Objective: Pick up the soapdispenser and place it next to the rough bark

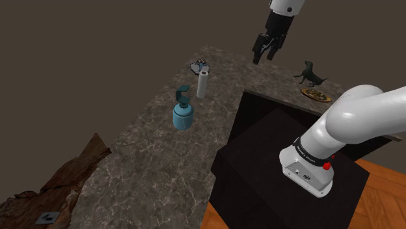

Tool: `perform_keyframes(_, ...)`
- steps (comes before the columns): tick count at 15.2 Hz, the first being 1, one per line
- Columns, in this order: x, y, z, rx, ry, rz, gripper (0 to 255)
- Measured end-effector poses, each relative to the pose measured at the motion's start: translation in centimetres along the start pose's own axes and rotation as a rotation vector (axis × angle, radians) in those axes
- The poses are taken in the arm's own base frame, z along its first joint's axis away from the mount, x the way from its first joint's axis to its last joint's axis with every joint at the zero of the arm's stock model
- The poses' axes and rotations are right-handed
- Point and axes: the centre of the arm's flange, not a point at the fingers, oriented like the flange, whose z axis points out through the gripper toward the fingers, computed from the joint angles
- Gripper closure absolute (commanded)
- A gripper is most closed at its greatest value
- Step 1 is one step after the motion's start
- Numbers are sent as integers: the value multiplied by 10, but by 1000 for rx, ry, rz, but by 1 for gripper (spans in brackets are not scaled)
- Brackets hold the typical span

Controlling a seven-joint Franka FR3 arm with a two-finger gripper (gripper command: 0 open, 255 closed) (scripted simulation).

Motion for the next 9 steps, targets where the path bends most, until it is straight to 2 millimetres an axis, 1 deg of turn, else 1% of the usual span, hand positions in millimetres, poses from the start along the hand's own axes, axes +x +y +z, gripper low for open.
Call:
perform_keyframes(1,8,-4,12,0,10,-20,0)
perform_keyframes(6,35,-18,64,2,63,-120,0)
perform_keyframes(8,49,-27,87,3,83,-161,0)
perform_keyframes(9,55,-31,95,3,95,-181,0)
